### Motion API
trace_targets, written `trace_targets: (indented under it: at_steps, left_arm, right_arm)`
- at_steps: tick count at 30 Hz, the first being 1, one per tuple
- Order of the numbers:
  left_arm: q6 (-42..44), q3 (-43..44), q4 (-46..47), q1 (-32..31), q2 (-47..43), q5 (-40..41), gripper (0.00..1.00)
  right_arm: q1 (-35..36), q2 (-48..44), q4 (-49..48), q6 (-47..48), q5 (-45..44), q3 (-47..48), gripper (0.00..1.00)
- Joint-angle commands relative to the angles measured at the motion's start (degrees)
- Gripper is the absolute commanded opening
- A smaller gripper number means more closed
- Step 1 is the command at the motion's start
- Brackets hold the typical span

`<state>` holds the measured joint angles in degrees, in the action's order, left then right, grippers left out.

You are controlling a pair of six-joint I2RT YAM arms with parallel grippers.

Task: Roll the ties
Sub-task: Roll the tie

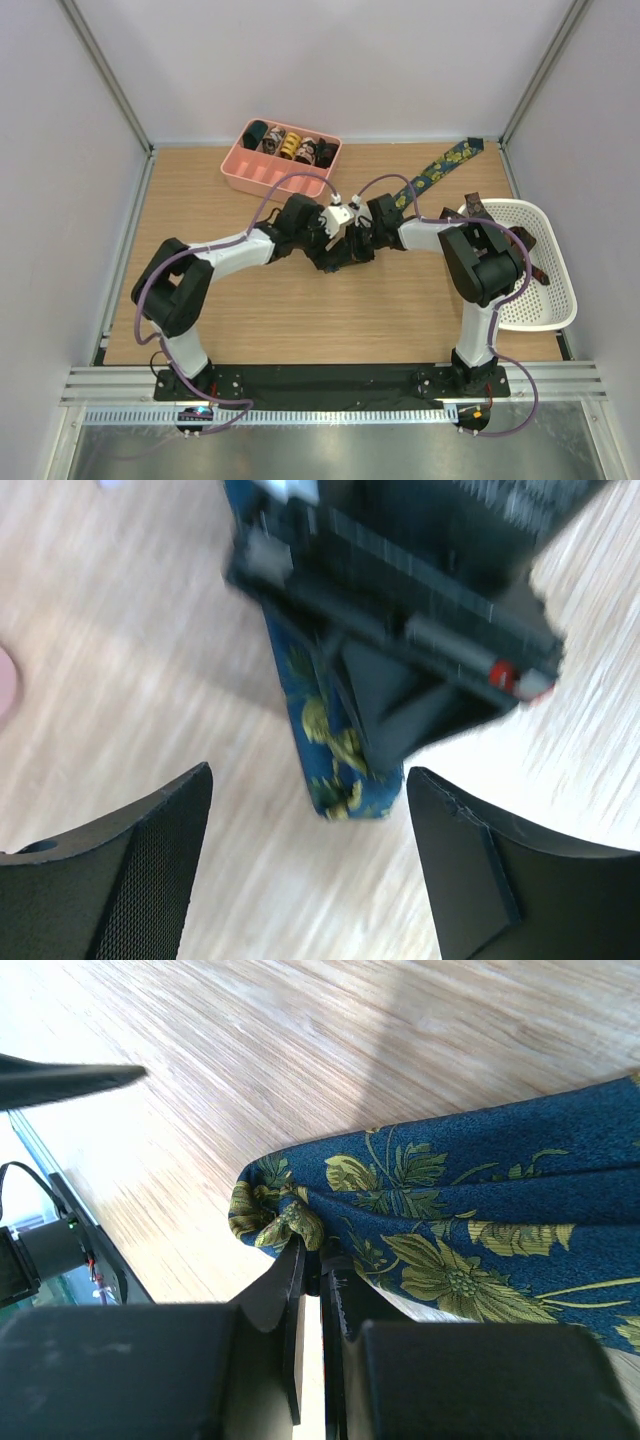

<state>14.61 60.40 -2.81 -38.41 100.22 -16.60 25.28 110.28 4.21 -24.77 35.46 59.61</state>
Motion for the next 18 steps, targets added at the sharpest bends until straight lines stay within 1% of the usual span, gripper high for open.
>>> trace_targets:
  at_steps: [1, 6, 14, 18]
  left_arm:
    - [3.58, 5.41, -4.92, 0.18, 2.51, -3.44, 0.79]
    - [4.81, 6.4, -6.16, 0.09, 4.54, -6.42, 0.79]
    - [6.48, 5.43, -6.95, -0.43, 6.74, -6.78, 0.74]
    - [7.36, 5.78, -6.86, -0.78, 7.88, -5.02, 0.71]
  right_arm:
    - [-0.32, 0.64, 2.82, 1.92, -3.3, 1.12, 0.01]
    - [-0.14, 1.25, 2.3, 1.22, -2.24, 1.47, 0.01]
    - [-0.76, 2.22, -0.25, -1.06, 1.09, 1.12, 0.01]
    - [-1.63, 2.48, -3.23, -2.91, 3.9, 0.24, 0.01]
